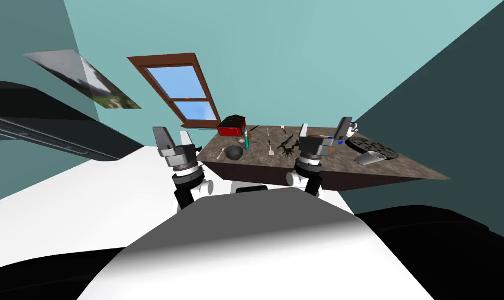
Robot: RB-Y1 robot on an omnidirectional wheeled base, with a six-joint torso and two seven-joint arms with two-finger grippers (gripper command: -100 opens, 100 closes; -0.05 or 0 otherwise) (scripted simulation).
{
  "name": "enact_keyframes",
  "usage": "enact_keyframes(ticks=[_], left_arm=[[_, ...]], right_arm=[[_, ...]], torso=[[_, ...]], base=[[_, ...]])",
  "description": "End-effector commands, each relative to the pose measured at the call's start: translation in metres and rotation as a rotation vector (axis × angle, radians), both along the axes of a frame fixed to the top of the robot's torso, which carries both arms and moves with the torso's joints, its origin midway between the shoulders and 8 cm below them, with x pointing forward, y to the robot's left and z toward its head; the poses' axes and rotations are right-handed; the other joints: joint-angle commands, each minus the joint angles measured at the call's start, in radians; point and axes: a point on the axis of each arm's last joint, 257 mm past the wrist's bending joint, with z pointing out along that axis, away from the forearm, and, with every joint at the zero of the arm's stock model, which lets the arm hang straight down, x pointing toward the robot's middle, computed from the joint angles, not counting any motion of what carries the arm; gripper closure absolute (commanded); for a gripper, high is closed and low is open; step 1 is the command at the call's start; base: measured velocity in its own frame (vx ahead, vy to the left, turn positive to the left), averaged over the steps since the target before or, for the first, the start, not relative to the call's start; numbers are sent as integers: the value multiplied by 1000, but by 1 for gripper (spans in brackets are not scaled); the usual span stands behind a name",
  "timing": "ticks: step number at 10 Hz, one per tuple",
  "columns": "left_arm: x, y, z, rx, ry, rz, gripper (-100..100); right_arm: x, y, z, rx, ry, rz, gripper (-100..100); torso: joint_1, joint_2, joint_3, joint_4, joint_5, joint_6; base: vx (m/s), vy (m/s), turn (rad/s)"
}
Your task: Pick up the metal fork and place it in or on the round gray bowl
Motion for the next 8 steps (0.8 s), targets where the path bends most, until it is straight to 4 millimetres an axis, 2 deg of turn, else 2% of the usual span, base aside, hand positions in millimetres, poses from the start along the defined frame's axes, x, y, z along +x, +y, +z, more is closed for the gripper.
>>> enact_keyframes(ticks=[1, 6, 8], left_arm=[[6, 1, -7, 33, 41, 6, -100], [26, 19, -38, 94, 208, 72, -100], [31, 27, -48, 101, 261, 96, -100]], right_arm=[[0, 0, 0, 0, 0, 0, 0], [0, 0, 0, 0, 0, 0, 0], [0, 0, 0, 0, 0, 0, 0]], torso=[[0, 0, 0, 0, 0, 0], [7, 0, 0, 0, 1, 0], [6, 1, 0, 0, 1, 0]], base=[[1, 25, -158], [-6, 83, -224], [-13, 60, -113]])
